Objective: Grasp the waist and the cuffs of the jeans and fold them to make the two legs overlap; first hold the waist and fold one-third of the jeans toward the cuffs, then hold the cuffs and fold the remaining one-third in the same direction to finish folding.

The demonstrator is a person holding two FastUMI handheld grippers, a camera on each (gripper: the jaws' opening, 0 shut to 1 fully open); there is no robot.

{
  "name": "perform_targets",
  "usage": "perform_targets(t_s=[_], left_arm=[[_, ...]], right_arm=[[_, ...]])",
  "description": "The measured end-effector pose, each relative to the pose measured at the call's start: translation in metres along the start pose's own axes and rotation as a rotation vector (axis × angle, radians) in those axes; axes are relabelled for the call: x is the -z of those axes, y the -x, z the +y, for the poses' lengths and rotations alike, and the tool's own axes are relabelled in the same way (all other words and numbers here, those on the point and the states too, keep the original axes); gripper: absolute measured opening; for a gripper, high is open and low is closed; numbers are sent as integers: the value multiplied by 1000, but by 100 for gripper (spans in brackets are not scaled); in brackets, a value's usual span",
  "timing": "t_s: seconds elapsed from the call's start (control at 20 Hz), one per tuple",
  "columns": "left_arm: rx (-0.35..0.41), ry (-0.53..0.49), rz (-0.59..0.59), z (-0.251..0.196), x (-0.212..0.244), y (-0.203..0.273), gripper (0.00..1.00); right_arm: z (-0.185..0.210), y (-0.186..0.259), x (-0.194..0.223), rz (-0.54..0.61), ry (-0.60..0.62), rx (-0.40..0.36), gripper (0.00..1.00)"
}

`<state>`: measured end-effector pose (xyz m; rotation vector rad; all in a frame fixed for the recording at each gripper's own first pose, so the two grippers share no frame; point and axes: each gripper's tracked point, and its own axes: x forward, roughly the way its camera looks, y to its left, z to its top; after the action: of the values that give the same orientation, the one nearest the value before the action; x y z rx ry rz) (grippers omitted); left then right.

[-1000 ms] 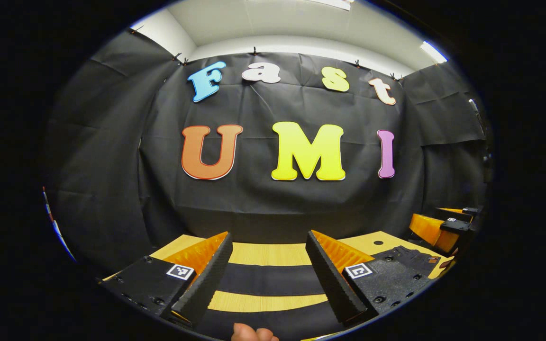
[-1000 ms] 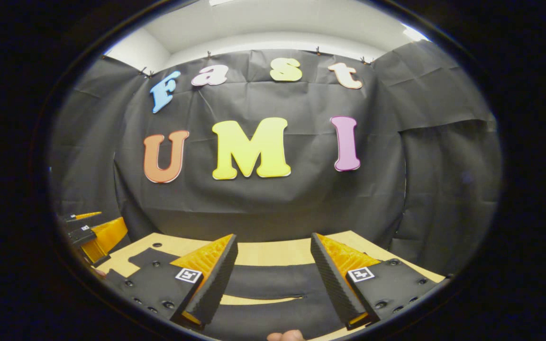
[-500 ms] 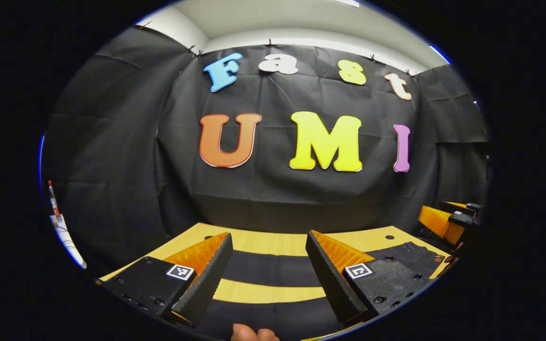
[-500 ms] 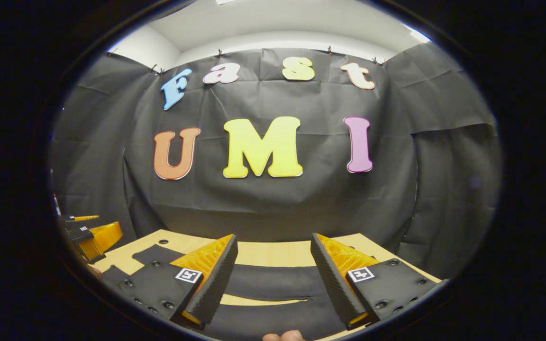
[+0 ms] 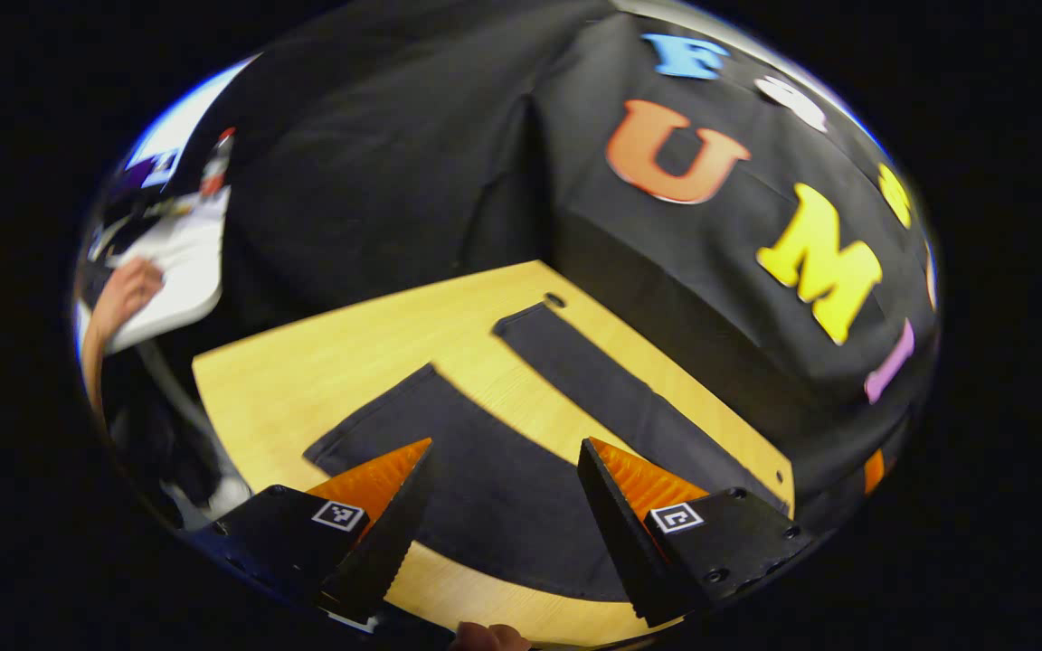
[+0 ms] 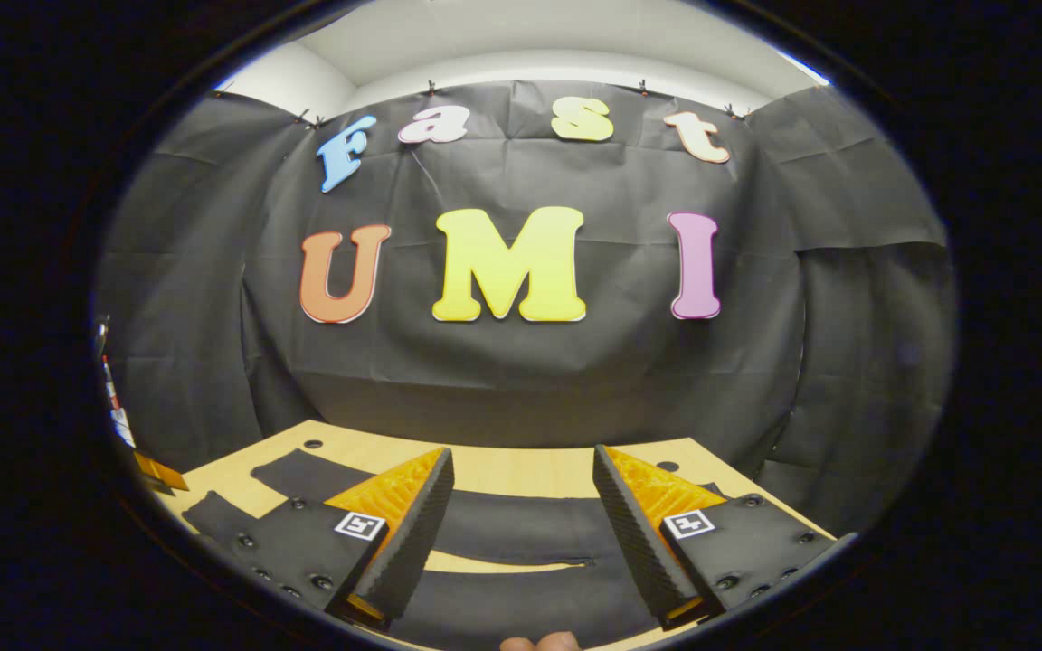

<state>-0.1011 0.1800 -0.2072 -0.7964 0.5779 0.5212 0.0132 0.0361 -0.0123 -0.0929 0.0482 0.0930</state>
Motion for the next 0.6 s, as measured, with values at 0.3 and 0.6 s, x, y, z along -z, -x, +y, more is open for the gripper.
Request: perform_targets(t_s=[0.3,0.6], left_arm=[[-135,362,152,56,24,-3,99],[-131,463,191,64,25,-26,99]], right_arm=[[-16,2,6,27,3,49,95],[-16,3,5,31,17,64,93]])
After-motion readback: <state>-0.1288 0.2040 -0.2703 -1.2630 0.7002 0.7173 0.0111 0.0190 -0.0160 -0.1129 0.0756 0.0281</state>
